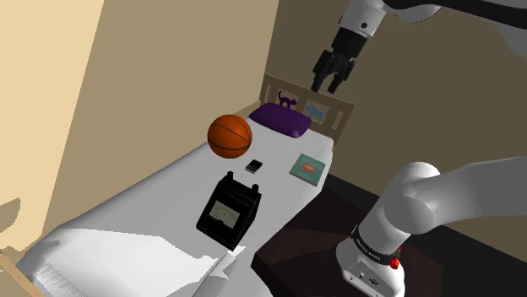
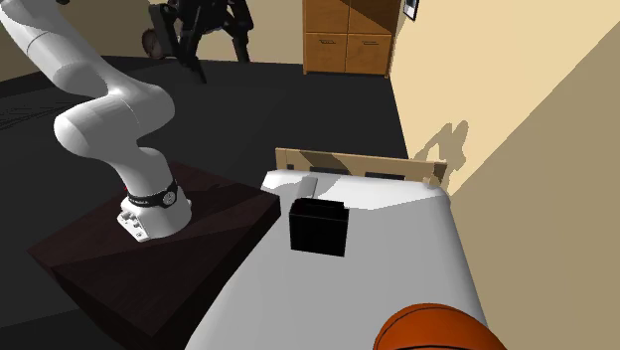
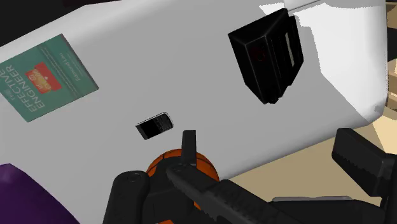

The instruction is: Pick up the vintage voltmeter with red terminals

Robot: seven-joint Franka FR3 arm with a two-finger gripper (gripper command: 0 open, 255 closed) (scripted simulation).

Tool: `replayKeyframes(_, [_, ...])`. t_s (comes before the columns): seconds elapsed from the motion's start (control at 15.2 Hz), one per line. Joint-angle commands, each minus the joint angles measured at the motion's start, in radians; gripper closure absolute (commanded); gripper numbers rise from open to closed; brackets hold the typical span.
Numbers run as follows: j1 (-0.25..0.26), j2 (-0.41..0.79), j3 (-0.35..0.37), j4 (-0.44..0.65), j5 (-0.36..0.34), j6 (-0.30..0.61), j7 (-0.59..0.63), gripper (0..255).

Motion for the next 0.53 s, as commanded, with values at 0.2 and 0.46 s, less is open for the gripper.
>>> replayKeyframes(0.2, [0.007, -0.006, 0.029, -0.097, 0.012, 0.086, 0.022, 0])
replayKeyframes(0.46, [0.02, 0.003, 0.07, -0.213, 0.031, 0.205, 0.051, 0])
